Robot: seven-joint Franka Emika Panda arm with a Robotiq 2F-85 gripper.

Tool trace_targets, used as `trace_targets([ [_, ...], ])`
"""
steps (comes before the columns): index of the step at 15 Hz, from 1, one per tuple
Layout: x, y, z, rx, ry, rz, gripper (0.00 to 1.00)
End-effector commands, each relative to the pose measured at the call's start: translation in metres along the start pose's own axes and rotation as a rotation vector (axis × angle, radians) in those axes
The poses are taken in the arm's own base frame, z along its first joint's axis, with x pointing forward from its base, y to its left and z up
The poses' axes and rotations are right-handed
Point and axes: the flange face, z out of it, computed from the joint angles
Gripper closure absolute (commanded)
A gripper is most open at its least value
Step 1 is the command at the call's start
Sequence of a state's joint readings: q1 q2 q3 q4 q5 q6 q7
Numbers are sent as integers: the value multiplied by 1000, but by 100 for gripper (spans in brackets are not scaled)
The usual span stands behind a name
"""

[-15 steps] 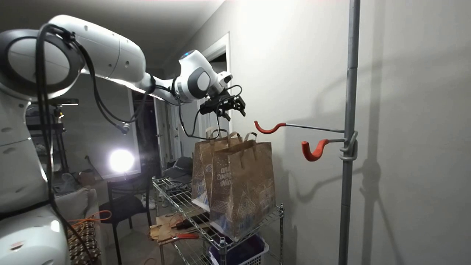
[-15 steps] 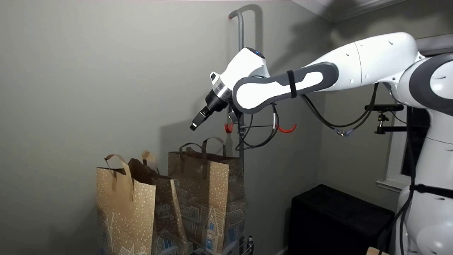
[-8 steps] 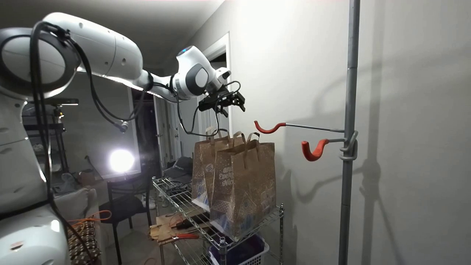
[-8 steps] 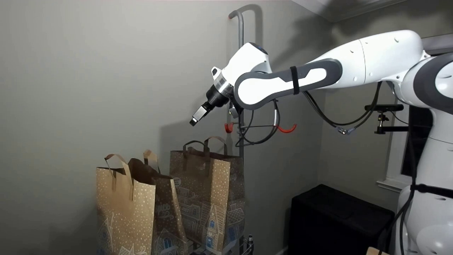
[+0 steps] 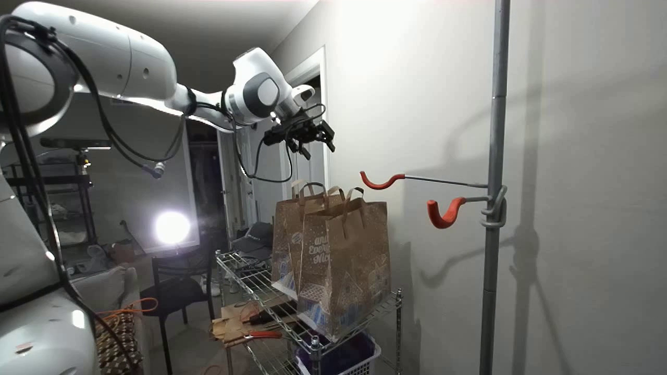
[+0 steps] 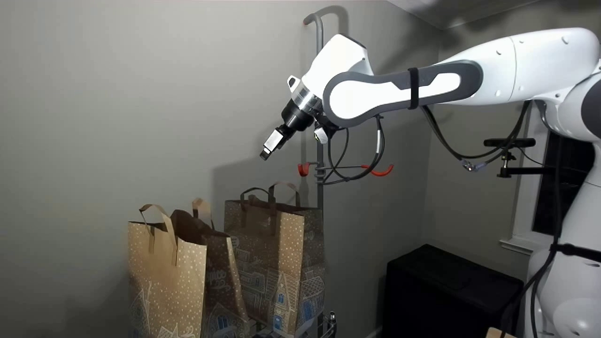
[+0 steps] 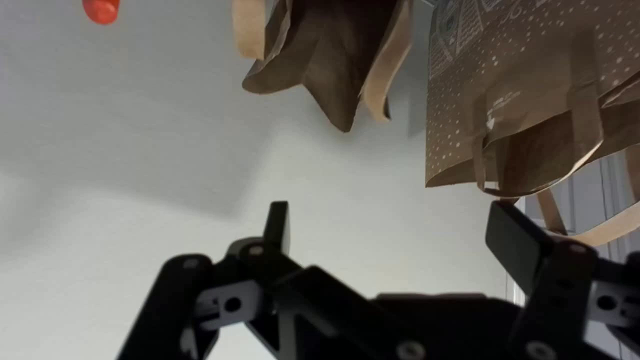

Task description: Move both paper bags from the hooks and place them on the top shelf of the rack

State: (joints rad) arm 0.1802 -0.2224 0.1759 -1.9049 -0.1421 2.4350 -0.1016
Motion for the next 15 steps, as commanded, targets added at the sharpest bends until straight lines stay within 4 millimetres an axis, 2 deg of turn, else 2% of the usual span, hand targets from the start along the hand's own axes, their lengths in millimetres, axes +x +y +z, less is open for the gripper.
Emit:
trace_targets([
  [1, -24, -9, -19, 8, -100, 36, 0],
  [4, -40, -7, -22, -14, -133, 83, 0],
  [7, -48, -3, -25, -39, -103, 149, 0],
  [8, -36, -5, -19, -17, -125, 108, 0],
  [15, -42, -3, -22, -27, -119, 133, 0],
])
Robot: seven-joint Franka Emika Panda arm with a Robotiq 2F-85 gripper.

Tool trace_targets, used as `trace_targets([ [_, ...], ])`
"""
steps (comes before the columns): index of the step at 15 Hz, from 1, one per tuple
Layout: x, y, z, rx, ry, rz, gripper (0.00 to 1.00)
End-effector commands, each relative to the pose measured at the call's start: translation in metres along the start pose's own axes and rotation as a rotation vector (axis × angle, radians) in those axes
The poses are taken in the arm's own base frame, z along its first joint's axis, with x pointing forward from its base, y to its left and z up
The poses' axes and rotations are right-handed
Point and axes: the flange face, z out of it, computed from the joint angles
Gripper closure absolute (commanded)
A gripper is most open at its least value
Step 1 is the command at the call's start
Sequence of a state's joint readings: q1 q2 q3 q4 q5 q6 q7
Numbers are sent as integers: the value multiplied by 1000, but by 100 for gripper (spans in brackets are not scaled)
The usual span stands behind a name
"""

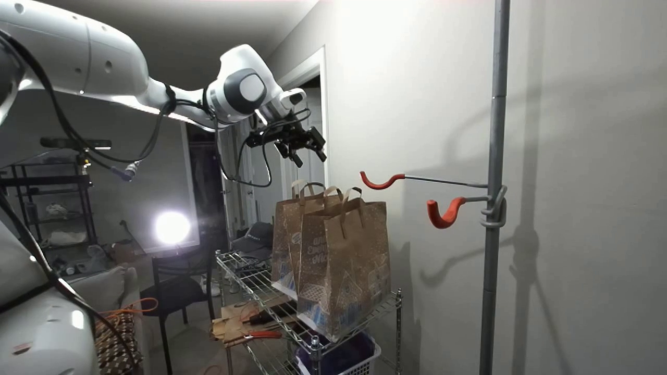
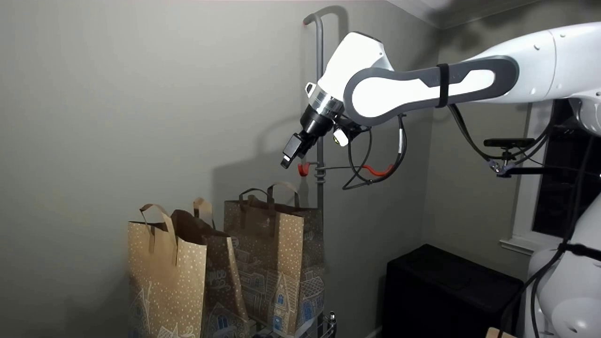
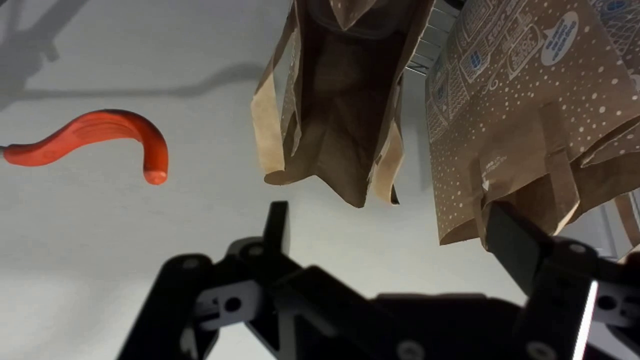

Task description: Move both paper bags from the hooks and place them on the top shelf of the rack

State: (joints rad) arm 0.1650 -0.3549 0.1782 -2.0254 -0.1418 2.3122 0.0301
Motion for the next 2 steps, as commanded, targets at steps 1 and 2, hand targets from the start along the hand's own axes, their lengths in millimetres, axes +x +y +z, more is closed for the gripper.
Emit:
trace_targets([
  [1, 1, 0, 0, 0, -1, 0, 0],
  [2, 1, 0, 0, 0, -1, 0, 0],
])
